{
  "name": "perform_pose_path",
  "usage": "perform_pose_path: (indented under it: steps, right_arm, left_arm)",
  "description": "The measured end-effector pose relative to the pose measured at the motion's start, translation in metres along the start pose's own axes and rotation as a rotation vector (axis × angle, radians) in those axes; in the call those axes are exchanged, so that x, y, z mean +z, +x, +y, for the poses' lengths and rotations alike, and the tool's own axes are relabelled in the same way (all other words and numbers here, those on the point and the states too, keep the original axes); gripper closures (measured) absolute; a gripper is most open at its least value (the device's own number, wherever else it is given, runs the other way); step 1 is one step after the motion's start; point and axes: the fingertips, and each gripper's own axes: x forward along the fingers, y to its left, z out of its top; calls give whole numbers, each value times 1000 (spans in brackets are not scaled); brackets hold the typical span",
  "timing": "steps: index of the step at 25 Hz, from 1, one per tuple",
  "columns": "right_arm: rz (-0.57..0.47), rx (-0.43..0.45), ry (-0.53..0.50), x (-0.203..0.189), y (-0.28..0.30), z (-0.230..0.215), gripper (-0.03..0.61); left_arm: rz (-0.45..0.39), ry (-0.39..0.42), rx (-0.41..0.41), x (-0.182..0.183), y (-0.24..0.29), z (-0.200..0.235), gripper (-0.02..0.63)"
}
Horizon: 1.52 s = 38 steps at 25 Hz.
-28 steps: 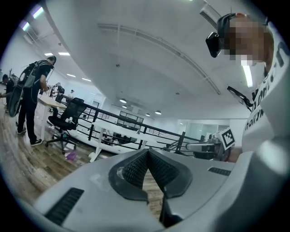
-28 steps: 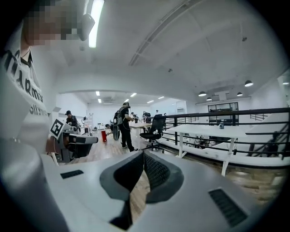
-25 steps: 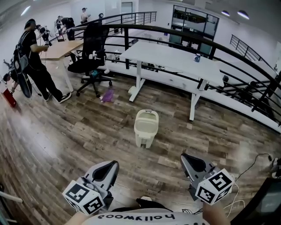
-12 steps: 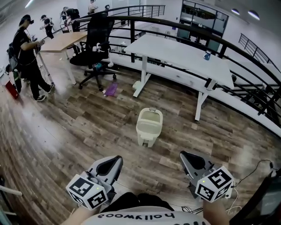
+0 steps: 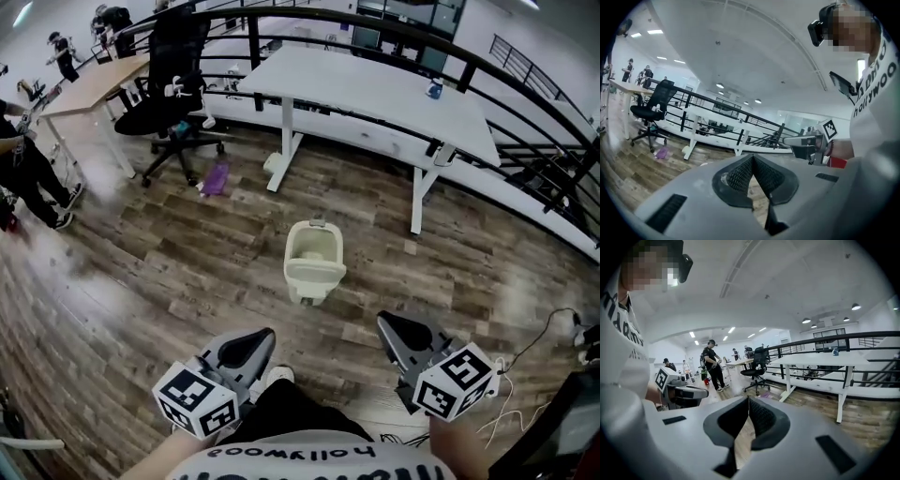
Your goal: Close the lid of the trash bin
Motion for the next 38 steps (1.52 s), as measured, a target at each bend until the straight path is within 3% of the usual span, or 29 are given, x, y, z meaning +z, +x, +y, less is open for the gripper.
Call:
perform_pose_path:
  steps: [5,11,20,32,38]
  right_arm:
    - [3,-17,3,21,42,-7,569]
    - [-37,-67,30,42,67,-26,569]
    - [-15,-85,115,32,92,-56,569]
    - [97,15,156,7,155,-138,569]
    - [170,69,185,-21,175,-178,569]
  left_arm:
    - [20,-11,-43,23,23,43,607]
    - [33,30,-122,47,47,62,607]
    - [135,34,-224,29,97,55,607]
    - [311,-25,-153,-15,190,92,607]
    - [355,-88,-151,-37,226,97,607]
